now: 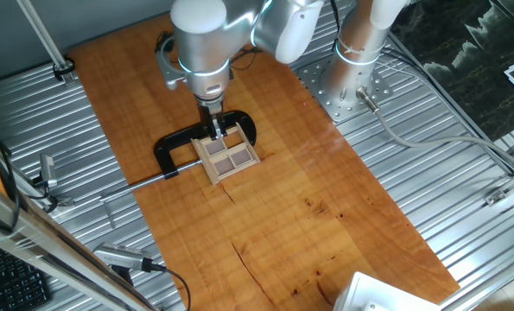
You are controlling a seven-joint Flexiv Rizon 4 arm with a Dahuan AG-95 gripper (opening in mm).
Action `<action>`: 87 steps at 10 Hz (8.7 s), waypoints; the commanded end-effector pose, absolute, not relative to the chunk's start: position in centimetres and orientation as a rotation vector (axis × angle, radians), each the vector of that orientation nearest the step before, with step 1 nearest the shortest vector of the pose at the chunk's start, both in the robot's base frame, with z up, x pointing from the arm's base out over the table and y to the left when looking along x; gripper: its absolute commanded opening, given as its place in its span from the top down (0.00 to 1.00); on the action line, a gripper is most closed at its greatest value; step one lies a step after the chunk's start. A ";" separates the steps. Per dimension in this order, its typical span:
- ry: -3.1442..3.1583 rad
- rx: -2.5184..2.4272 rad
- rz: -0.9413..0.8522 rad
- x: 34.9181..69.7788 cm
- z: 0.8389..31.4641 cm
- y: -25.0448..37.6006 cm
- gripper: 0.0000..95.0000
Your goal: Close a sliding window
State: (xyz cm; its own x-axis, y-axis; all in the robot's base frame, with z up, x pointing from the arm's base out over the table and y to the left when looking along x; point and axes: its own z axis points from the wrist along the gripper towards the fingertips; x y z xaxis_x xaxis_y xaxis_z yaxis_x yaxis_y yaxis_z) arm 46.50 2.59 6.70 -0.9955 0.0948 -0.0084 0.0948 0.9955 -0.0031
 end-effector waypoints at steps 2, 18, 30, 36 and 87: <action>3.126 0.144 -0.004 46.1 5.7 2.3 1.00; 3.122 0.137 -0.004 45.9 2.4 2.3 1.00; 3.119 0.153 -0.004 45.9 2.3 2.6 1.00; 3.120 0.153 -0.002 45.9 2.2 2.6 1.00; 3.118 0.111 -0.002 43.5 1.3 2.6 1.00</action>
